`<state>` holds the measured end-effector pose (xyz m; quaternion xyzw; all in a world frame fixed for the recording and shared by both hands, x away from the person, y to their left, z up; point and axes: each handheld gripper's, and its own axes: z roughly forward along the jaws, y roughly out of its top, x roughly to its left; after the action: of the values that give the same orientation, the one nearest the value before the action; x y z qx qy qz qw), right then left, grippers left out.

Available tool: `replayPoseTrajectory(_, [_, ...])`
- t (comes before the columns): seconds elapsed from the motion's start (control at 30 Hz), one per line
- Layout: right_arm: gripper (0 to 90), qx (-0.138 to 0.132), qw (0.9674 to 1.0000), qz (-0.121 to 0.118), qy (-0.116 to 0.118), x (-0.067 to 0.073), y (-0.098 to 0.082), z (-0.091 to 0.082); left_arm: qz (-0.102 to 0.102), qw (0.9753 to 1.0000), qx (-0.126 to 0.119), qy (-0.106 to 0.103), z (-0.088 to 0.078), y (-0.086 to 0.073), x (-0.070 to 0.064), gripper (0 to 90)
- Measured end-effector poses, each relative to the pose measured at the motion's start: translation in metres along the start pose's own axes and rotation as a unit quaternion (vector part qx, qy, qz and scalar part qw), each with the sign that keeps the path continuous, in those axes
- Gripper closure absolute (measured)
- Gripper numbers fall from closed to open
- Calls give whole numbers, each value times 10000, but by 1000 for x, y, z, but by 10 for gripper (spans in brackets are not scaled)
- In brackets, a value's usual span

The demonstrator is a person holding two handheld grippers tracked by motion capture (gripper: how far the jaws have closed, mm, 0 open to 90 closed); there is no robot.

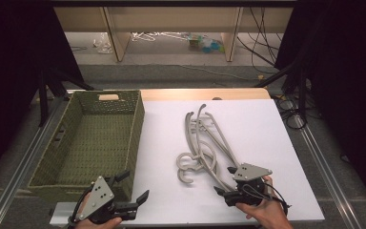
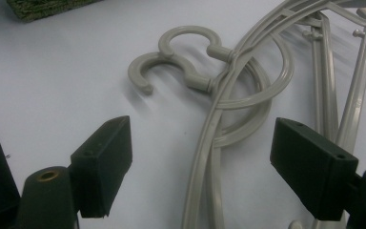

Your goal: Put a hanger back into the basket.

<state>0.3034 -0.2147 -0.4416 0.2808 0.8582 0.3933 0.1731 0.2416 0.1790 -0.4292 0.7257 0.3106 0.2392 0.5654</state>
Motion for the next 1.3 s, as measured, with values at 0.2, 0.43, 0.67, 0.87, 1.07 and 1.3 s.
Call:
replayPoseTrajectory(0.2, [232,-27,10000,19,-17,-2,1,0,-10,10000,14,4,0,0,0,162])
replayPoseTrajectory(0.43, [223,-314,9993,225,-1,-7,-3,-13,-42,10000,-36,19,-1,0,0,162])
replayPoseTrajectory(0.67, [209,-1020,9924,616,-292,-23,-20,-52,-45,9999,-94,6,-1,0,0,161])
replayPoseTrajectory(0.87, [184,-1331,9870,802,-417,-28,-36,-75,13,10000,-37,23,-2,0,0,162])
replayPoseTrajectory(1.07, [177,-1441,9844,820,-585,-26,-43,-85,-75,10000,-19,28,-1,-1,-1,162])
replayPoseTrajectory(1.3, [175,-1422,9839,910,-584,-27,-43,-87,-5,10000,-27,39,-2,0,1,162])
